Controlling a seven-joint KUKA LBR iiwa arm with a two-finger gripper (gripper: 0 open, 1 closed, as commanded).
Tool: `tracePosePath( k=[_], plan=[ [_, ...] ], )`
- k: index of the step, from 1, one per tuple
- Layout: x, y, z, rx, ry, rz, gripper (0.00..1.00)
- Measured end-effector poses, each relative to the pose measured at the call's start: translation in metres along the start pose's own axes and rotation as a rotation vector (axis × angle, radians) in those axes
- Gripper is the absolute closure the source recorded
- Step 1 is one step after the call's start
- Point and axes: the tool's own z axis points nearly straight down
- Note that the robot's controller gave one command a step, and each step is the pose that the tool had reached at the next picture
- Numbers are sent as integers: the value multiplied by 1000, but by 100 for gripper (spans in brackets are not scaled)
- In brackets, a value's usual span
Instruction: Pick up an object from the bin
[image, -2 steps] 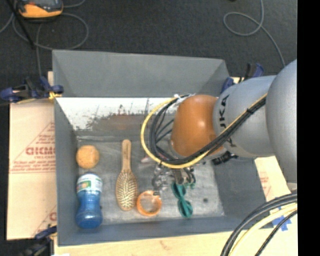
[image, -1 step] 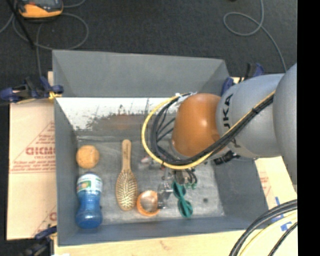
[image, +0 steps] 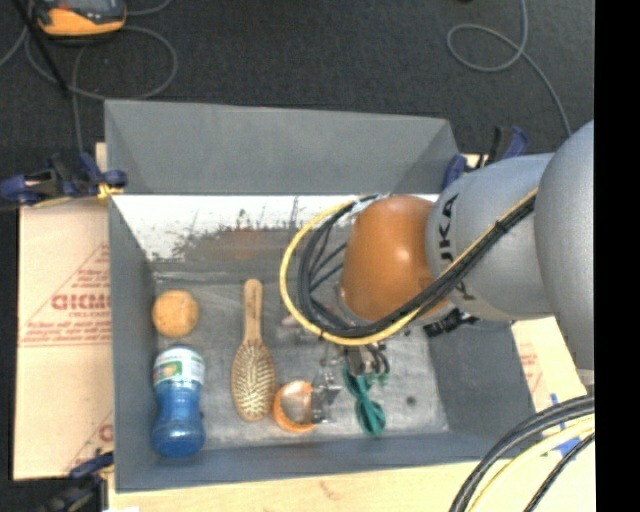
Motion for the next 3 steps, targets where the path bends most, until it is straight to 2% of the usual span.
tracePosePath(
  k=[1, 2, 3],
  plan=[
    [1, -1, 51, 1, 8, -155, 100],
    [1, -1, 51, 1, 8, -155, 100],
    [-31, -56, -142, 2, 0, -401, 100]
  ],
)
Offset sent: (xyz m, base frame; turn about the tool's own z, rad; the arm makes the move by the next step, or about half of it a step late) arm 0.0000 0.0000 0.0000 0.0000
